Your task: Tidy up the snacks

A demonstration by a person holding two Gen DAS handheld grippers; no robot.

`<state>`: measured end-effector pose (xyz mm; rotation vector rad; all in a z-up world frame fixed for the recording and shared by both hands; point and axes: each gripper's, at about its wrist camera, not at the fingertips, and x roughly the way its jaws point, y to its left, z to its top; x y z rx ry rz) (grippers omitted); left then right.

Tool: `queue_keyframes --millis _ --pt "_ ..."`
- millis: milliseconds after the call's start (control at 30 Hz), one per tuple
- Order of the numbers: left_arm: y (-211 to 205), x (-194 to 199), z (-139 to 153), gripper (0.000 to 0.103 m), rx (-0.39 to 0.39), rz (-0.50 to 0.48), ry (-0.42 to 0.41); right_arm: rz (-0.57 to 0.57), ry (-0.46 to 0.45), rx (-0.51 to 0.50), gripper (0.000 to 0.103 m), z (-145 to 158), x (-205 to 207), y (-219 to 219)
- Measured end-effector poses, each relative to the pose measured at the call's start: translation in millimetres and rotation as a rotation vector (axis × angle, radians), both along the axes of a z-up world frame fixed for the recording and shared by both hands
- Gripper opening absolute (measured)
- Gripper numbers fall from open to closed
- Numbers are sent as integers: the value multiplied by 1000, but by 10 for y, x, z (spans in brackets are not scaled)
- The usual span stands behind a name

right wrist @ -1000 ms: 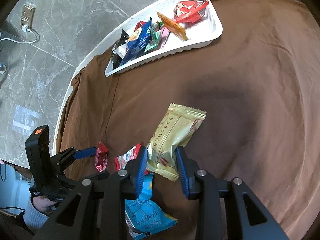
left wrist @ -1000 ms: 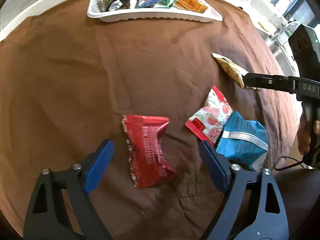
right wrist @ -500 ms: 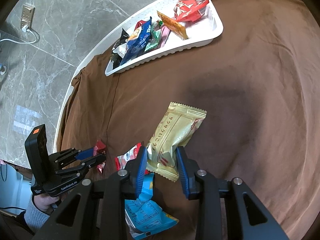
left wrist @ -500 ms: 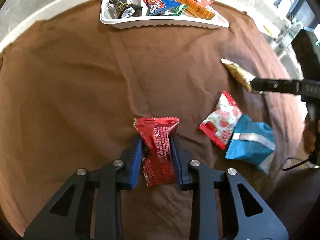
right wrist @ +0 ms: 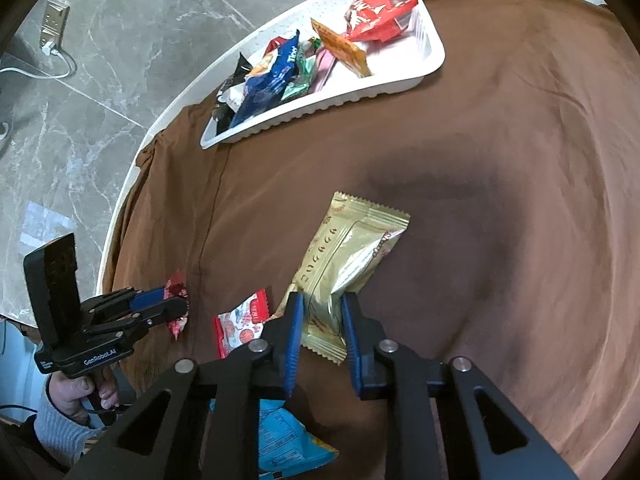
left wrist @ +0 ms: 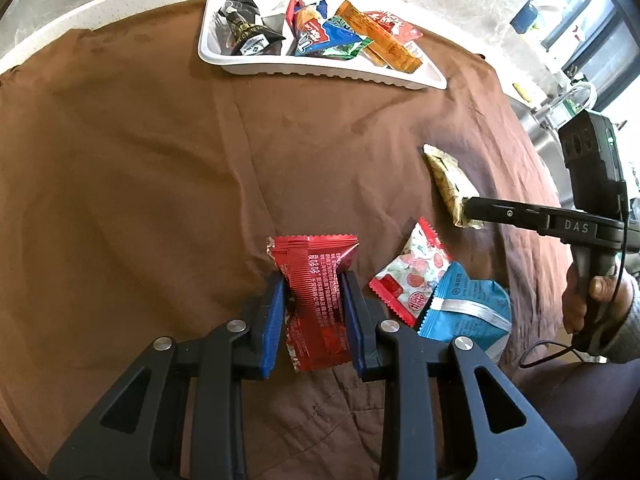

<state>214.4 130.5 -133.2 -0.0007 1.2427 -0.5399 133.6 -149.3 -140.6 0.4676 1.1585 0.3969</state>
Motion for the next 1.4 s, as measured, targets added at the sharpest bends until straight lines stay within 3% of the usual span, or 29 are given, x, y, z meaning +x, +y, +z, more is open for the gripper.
queue_keyframes --millis 267,333,433,1400 --pt "-3 66 76 26 -56 12 10 3 -4 92 20 55 -36 -49" --pt "-9 112 119 26 -72 15 10 -1 2 123 14 66 -28 -64" --pt "-39 190 189 26 -94 9 7 -11 10 178 14 88 -12 -88" --pt "-45 515 385 26 -233 41 36 -44 4 380 8 258 129 -225"
